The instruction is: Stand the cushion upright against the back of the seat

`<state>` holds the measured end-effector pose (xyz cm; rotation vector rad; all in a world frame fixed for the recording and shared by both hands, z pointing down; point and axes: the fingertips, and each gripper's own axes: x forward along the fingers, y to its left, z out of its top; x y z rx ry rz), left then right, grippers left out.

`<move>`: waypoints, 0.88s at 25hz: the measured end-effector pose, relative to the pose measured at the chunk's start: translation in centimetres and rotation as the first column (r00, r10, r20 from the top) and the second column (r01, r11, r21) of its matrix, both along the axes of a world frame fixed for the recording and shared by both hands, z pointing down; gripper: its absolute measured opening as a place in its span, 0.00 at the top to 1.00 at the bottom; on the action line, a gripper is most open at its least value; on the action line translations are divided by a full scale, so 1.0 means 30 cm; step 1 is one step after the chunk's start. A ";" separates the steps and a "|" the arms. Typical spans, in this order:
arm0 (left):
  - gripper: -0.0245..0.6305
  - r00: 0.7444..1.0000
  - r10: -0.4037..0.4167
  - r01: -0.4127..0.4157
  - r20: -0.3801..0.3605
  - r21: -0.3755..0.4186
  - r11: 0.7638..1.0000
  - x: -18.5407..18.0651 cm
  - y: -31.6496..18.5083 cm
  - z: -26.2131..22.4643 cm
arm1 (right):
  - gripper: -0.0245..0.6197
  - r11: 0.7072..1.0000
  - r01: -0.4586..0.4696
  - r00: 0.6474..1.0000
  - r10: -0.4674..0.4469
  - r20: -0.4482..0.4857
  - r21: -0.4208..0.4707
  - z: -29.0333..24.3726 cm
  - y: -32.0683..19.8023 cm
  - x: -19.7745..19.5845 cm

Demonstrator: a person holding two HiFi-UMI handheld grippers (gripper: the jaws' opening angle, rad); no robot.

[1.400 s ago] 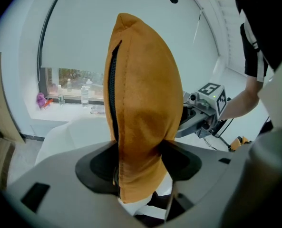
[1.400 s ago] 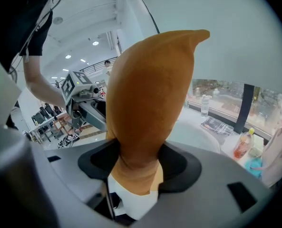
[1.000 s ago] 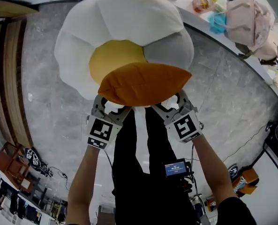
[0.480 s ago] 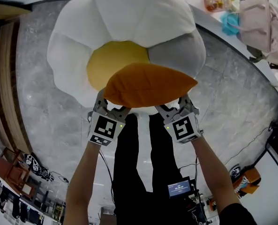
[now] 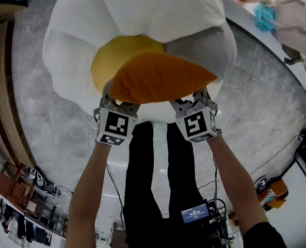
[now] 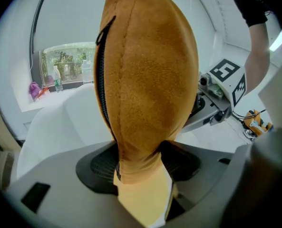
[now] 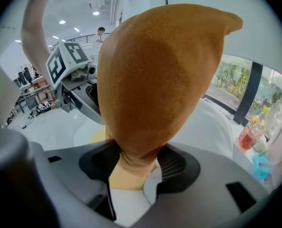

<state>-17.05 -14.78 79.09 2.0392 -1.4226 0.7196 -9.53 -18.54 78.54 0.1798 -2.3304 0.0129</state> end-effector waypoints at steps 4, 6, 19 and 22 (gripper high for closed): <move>0.52 1.000 -0.005 0.005 0.031 -0.004 1.000 -0.057 -0.020 0.061 | 0.56 1.000 -0.008 1.000 0.009 -0.004 0.025 0.067 -0.011 -0.056; 0.52 0.999 0.000 0.001 0.048 -0.013 1.000 -0.083 -0.026 0.095 | 0.56 0.999 -0.018 1.000 0.018 -0.005 0.032 0.099 -0.018 -0.079; 0.52 0.995 0.068 -0.063 0.074 -0.065 0.996 -0.154 -0.127 0.235 | 0.57 0.996 -0.087 0.995 0.086 -0.052 -0.026 0.253 -0.095 -0.144; 0.52 0.995 0.080 -0.074 0.064 -0.086 0.994 -0.161 -0.148 0.265 | 0.58 0.992 -0.111 0.992 0.108 -0.071 -0.054 0.282 -0.110 -0.150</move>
